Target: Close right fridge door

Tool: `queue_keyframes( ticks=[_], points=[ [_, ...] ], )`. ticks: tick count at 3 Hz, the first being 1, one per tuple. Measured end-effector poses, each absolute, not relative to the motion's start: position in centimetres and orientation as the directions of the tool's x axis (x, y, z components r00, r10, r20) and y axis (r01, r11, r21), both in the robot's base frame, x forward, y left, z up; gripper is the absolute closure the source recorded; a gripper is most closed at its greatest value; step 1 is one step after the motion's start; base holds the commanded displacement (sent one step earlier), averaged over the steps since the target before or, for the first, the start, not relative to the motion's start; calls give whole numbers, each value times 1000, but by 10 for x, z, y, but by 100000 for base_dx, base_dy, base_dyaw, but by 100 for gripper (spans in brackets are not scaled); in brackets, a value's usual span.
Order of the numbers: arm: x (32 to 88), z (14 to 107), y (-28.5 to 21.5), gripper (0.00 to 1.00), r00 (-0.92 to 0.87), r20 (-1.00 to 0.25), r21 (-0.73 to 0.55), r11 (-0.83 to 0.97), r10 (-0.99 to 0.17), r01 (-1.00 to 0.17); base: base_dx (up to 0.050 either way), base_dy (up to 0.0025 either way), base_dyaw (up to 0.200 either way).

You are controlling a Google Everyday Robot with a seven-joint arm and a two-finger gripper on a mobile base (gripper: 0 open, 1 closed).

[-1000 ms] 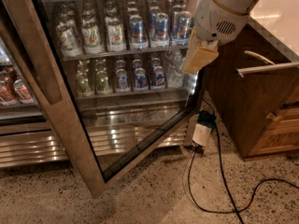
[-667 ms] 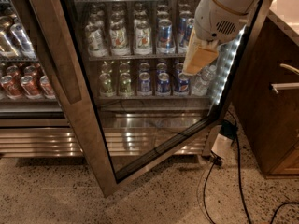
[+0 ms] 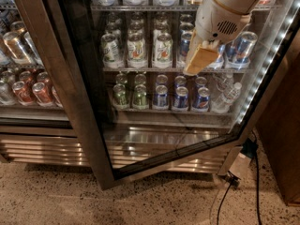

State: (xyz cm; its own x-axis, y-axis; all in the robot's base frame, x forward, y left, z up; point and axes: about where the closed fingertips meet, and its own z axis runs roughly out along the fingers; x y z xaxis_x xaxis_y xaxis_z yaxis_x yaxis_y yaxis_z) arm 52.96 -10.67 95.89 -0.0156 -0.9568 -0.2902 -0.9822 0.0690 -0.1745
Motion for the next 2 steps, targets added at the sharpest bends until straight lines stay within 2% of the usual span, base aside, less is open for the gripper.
queue_keyframes(
  ticks=[2],
  points=[
    [530, 959, -107, 100, -16, -290, -175, 69, -957, -982, 4949, -3, 16]
  ],
)
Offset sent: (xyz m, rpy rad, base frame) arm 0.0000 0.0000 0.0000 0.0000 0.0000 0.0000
